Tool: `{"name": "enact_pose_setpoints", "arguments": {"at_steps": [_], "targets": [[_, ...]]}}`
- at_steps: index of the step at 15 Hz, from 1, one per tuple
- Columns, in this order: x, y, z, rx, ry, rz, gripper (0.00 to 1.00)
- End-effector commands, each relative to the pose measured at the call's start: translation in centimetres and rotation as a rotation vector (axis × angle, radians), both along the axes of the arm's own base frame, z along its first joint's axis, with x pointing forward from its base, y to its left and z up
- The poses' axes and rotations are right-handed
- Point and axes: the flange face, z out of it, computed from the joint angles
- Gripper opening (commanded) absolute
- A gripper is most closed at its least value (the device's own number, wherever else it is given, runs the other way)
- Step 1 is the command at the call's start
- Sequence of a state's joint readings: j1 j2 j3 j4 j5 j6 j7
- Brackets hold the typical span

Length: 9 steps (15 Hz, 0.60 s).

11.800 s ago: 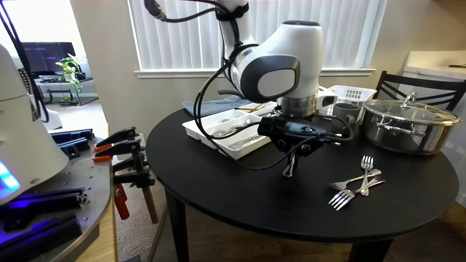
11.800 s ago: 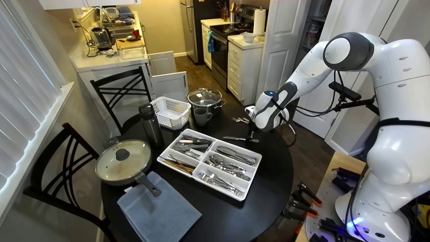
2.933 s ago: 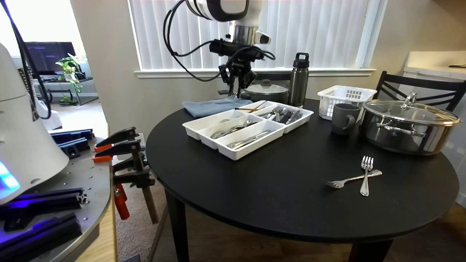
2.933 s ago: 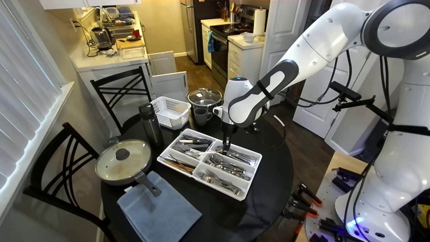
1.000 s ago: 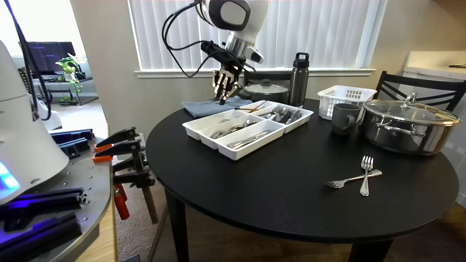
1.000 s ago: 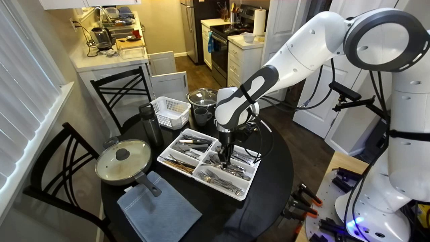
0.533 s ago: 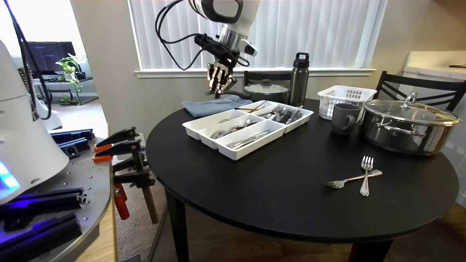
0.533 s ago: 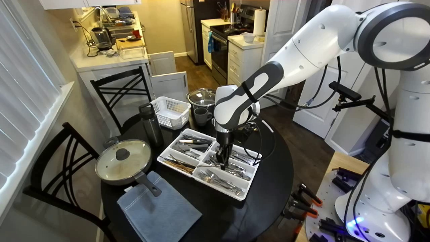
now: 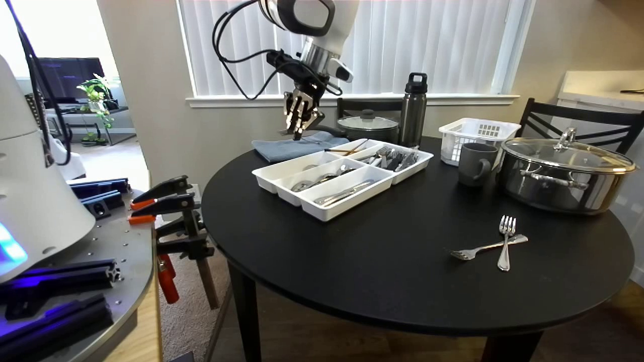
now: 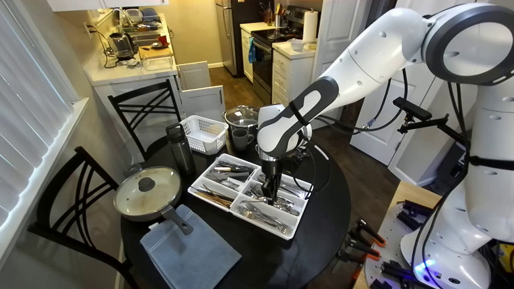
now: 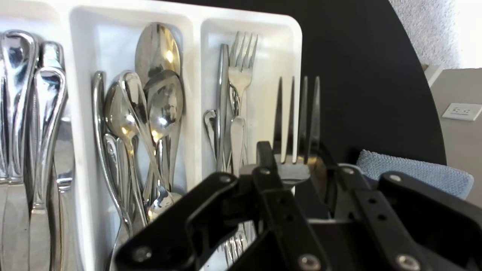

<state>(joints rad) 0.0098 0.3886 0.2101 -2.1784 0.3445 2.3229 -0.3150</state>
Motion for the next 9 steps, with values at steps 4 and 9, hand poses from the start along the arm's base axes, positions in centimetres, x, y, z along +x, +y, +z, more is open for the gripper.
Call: {"name": "enact_pose_setpoints", "arguments": {"at_steps": [4, 9], "targets": [[-0.3, -0.3, 0.3, -0.051, 0.001, 0.028, 0.71], [0.8, -1.5, 1.7, -0.036, -0.070, 0.035, 0.99]]}}
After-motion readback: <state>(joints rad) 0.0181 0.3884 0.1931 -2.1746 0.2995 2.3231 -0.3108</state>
